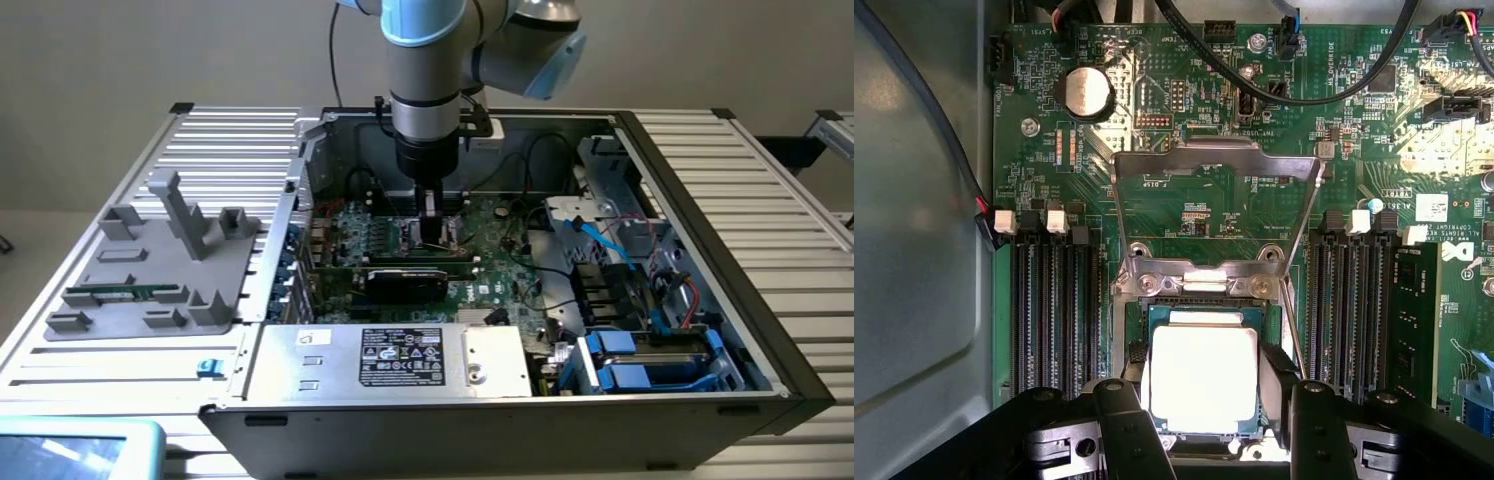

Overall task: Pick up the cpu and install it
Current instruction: 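Place the cpu into insertion slot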

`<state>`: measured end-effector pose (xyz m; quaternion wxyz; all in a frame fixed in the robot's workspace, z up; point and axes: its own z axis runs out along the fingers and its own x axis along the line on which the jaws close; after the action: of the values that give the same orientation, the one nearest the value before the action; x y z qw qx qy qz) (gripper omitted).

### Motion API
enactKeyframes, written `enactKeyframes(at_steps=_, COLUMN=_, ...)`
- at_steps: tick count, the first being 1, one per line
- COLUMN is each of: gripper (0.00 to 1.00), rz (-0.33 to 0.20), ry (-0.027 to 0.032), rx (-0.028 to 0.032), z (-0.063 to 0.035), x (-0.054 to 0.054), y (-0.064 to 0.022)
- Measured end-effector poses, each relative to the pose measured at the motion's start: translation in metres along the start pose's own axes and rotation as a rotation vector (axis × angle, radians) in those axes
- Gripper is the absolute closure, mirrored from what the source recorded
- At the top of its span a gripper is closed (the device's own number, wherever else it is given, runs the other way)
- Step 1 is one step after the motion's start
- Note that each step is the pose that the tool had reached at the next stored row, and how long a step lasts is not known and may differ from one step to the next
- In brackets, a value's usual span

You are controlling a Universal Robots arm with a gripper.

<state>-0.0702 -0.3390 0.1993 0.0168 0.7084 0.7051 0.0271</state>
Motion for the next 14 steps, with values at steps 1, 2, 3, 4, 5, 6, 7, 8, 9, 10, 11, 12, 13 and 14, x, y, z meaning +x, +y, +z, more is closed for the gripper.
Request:
enactKeyframes(at_steps=1, gripper=0.47, rz=0.0, ry=-0.0001, rx=0.0001, z=0.0, x=0.0, y=0.0)
enactKeyframes(at_steps=2, gripper=0.47, rz=-0.001, ry=0.0, rx=0.0001, z=0.0, x=0.0, y=0.0)
enactKeyframes(at_steps=3, gripper=0.47, rz=-0.002, ry=0.0, rx=0.0001, z=0.0, x=0.0, y=0.0)
enactKeyframes(at_steps=4, gripper=0.47, rz=-0.002, ry=0.0001, rx=0.0001, z=0.0, x=0.0, y=0.0)
enactKeyframes(at_steps=5, gripper=0.47, rz=-0.002, ry=0.0002, rx=0.0, z=0.0, x=0.0, y=0.0)
enactKeyframes(at_steps=6, gripper=0.47, rz=-0.002, ry=0.0002, rx=0.0001, z=0.0, x=0.0, y=0.0)
enactKeyframes(at_steps=7, gripper=0.47, rz=-0.002, ry=0.0002, rx=0.0001, z=0.0, x=0.0, y=0.0)
enactKeyframes(at_steps=8, gripper=0.47, rz=-0.002, ry=0.0002, rx=0.0001, z=0.0, x=0.0, y=0.0)
enactKeyframes(at_steps=9, gripper=0.47, rz=-0.002, ry=0.0002, rx=0.0001, z=0.0, x=0.0, y=0.0)
enactKeyframes(at_steps=10, gripper=0.47, rz=-0.002, ry=0.0002, rx=0.0, z=0.0001, x=0.0, y=0.0)
enactKeyframes(at_steps=11, gripper=0.47, rz=-0.002, ry=0.0002, rx=0.0, z=0.0, x=0.0, y=0.0)
enactKeyframes(at_steps=12, gripper=0.47, rz=-0.002, ry=0.0002, rx=0.0, z=0.0, x=0.0, y=0.0)
enactKeyframes(at_steps=13, gripper=0.47, rz=-0.002, ry=0.0002, rx=0.0, z=0.0, x=0.0, y=0.0)
enactKeyframes(at_steps=14, gripper=0.47, rz=-0.002, ry=0.0002, rx=0.0001, z=0.0, x=0.0, y=0.0)
